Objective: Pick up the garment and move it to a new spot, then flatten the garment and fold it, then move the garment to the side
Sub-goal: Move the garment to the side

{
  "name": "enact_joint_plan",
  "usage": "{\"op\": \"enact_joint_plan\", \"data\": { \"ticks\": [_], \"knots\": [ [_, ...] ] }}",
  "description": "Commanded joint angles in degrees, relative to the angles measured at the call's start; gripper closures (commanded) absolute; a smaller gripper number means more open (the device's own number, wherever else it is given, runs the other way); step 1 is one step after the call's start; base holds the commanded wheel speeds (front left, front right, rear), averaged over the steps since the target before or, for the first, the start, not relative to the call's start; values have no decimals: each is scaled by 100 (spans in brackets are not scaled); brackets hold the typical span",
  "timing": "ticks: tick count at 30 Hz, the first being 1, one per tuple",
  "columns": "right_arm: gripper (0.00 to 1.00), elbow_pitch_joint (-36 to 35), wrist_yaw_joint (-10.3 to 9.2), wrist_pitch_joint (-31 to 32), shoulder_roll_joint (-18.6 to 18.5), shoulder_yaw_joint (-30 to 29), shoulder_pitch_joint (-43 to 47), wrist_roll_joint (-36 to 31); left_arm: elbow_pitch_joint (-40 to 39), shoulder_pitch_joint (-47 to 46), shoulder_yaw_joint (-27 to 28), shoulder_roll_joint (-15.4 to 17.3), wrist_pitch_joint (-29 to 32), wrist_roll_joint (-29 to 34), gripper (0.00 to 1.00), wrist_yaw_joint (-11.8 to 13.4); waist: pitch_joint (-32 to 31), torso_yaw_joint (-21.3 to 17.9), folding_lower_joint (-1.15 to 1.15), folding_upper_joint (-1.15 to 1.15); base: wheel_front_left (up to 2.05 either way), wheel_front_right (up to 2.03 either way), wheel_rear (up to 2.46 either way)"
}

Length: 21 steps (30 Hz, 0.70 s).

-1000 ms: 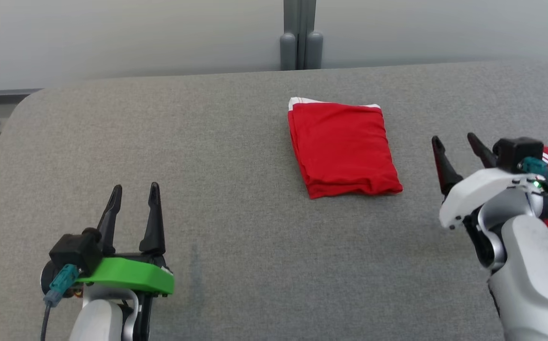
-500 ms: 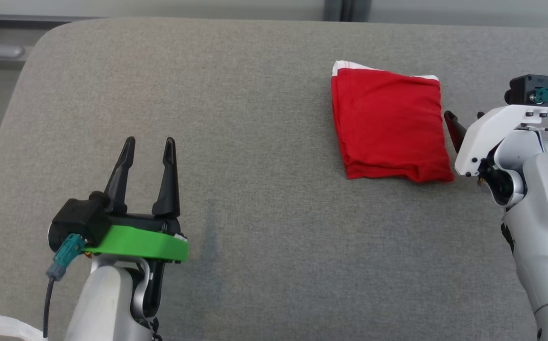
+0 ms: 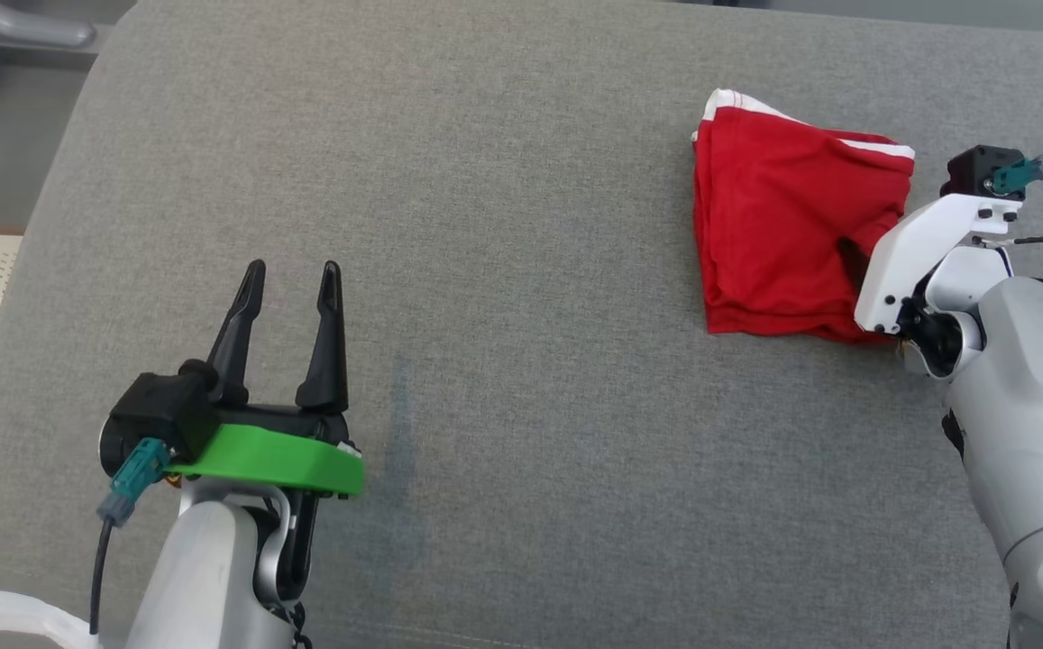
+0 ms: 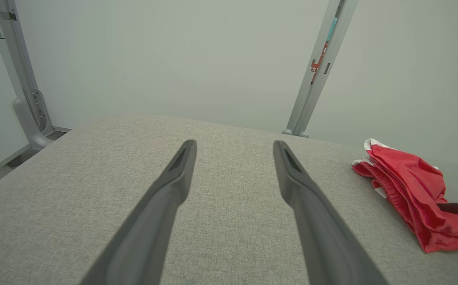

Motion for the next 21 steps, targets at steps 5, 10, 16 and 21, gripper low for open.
{"op": "enact_joint_plan", "data": {
  "ticks": [5,10,16,21],
  "knots": [
    [100,134,-17,-60,-112,371,-19,-200,52,117,58,23,4,31,0,5,-239,-323,0,0,0,0,0],
    [100,-352,-15,84,-312,1240,-117,-27,75,234,108,80,4,24,0,5,-485,-717,0,0,0,0,0],
    [100,-1518,-14,671,-1215,2197,108,493,26,376,214,103,3,3,0,5,-677,-1364,0,0,0,0,0],
    [100,-2464,-14,1090,-2024,2306,357,772,-32,335,191,109,4,12,0,5,-606,-1812,0,0,0,0,0]
  ]
}}
